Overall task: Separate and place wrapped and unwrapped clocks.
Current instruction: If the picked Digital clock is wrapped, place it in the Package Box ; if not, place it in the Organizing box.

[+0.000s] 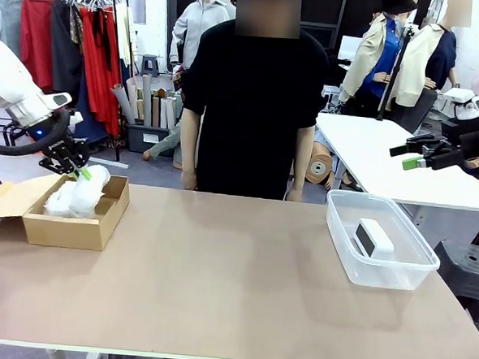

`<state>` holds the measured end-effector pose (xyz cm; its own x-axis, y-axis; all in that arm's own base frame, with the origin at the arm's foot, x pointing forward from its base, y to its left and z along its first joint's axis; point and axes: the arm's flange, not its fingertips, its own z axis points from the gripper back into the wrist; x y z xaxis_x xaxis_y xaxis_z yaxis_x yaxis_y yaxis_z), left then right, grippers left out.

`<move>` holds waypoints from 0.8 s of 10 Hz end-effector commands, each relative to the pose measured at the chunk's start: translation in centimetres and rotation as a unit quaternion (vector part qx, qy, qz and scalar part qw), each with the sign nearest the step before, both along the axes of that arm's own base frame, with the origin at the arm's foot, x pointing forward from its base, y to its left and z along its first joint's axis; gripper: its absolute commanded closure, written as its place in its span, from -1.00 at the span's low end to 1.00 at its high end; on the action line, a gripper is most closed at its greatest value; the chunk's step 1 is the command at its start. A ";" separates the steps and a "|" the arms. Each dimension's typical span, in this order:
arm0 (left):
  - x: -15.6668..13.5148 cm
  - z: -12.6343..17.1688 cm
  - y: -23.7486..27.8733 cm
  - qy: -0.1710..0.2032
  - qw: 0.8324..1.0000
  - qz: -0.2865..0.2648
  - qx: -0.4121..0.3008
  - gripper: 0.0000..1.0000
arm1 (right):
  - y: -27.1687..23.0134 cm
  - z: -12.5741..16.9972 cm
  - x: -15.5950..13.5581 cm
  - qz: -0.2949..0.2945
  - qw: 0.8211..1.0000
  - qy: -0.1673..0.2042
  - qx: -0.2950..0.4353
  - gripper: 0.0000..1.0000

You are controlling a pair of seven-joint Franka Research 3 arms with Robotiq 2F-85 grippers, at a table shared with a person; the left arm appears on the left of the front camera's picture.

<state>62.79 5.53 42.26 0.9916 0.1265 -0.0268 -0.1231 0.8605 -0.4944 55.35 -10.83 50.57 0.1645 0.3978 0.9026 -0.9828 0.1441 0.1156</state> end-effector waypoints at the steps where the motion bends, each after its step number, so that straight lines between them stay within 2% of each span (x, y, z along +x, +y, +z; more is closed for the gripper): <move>1: 0.4 -1.6 -0.5 0.010 1.000 -0.023 0.004 1.00 | 0.1 0.2 -0.1 0.000 1.000 0.001 -0.002 -1.00; 8: 1.2 -2.9 -0.7 0.023 0.999 -0.024 0.003 1.00 | 0.1 0.2 -0.1 0.000 1.000 0.001 -0.002 -1.00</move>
<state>63.54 4.30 39.16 0.9937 0.0885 -0.0684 -0.1107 0.8640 -0.4912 55.35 -10.83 50.58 0.1645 0.3978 0.9026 -0.9828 0.1441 0.1155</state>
